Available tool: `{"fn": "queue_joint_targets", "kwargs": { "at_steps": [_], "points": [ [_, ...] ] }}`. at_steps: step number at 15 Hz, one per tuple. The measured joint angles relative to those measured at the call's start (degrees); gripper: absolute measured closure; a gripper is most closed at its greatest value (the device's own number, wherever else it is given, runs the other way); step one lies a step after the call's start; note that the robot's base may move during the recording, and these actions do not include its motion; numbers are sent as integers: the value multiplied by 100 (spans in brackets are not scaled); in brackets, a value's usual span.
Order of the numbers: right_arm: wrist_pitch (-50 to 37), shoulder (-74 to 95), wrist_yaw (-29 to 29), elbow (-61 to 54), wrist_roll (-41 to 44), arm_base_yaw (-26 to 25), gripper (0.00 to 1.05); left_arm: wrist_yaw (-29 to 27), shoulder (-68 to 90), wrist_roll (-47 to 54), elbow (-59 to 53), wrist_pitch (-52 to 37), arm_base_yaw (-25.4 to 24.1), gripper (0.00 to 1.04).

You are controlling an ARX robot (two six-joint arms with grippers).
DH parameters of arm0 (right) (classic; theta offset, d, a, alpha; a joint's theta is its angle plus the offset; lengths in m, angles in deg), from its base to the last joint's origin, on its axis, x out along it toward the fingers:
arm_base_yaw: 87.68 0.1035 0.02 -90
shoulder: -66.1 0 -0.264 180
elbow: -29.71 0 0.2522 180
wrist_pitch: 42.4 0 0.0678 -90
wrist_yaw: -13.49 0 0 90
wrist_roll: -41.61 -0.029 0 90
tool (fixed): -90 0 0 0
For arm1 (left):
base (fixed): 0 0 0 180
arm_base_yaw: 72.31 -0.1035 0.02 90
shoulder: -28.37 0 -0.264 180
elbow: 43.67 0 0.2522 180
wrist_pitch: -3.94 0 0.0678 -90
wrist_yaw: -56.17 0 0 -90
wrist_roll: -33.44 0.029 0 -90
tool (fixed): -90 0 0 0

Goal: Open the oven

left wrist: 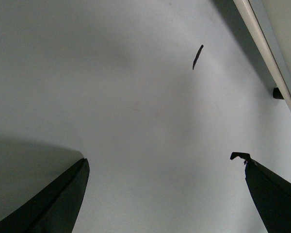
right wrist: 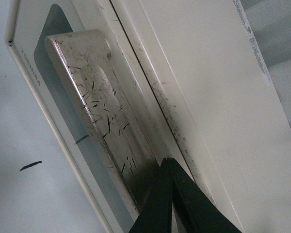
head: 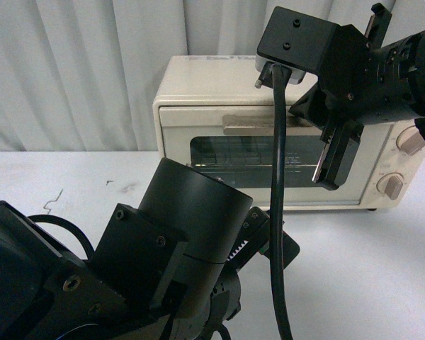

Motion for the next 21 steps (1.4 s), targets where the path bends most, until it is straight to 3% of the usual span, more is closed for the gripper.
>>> {"fn": "queue_joint_targets", "kwargs": {
  "at_steps": [14,21],
  "points": [
    [223,-350,-302,-439,-457,129,103,0,0,0,2,2,0,7],
    [1405,-632,-680,-621,-551,304,103,-2,0,0,2,4,0,7]
  ]
}}
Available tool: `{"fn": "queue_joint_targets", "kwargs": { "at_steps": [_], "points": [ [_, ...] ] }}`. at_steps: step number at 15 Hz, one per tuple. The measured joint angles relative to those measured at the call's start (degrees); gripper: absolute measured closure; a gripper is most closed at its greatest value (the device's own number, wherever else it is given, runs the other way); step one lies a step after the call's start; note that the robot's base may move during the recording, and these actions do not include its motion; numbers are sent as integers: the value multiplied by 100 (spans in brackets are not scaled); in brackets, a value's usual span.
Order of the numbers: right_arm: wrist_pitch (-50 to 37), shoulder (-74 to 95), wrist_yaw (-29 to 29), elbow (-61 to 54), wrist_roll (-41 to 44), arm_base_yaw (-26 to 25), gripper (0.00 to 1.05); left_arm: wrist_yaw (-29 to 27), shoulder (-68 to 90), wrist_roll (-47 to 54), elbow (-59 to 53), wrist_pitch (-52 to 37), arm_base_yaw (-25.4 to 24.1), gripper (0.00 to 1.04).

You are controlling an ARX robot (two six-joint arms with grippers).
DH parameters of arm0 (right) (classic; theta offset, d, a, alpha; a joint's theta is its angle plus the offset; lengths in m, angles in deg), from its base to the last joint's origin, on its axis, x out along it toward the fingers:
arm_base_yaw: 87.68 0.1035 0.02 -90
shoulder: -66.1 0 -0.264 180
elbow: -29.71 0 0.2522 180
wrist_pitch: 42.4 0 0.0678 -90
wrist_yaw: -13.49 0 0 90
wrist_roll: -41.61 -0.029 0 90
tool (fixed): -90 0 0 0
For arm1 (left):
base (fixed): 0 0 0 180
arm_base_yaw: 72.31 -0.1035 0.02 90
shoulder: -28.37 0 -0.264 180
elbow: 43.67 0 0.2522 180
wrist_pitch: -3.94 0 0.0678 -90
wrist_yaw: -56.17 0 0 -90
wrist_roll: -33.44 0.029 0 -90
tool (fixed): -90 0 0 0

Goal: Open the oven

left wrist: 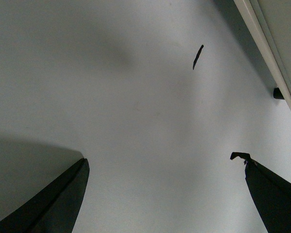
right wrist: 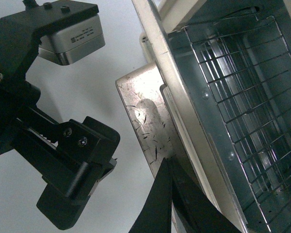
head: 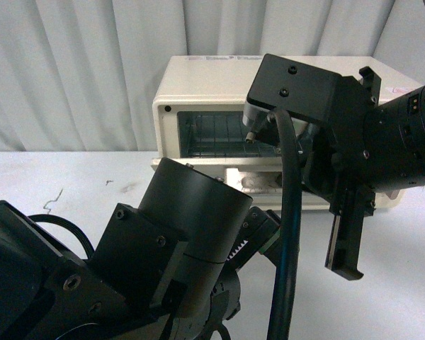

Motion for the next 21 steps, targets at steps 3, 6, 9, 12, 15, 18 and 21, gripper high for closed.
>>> {"fn": "queue_joint_targets", "kwargs": {
  "at_steps": [3,6,9,12,15,18,21],
  "points": [
    [173,-127,-50,4,-7,-4,103,4,0,0,0,0,0,7],
    [529,-555,-258,258,-116,39,103,2,0,15,0,4,0,7],
    [372,-647,-262,308,-122,42,103,4,0,13,0,2,0,7],
    [136,-973,-302,505,-127,37,102,2,0,15,0,2,0,7],
    [33,-1202,-308,658,-151,37,72,0,0,15,0,2,0,7],
    [66,-1169,-306,658,-151,35,47,4,0,15,0,2,0,7],
    [63,-1169,-306,658,-153,33,38,4,0,15,0,2,0,7]
  ]
}}
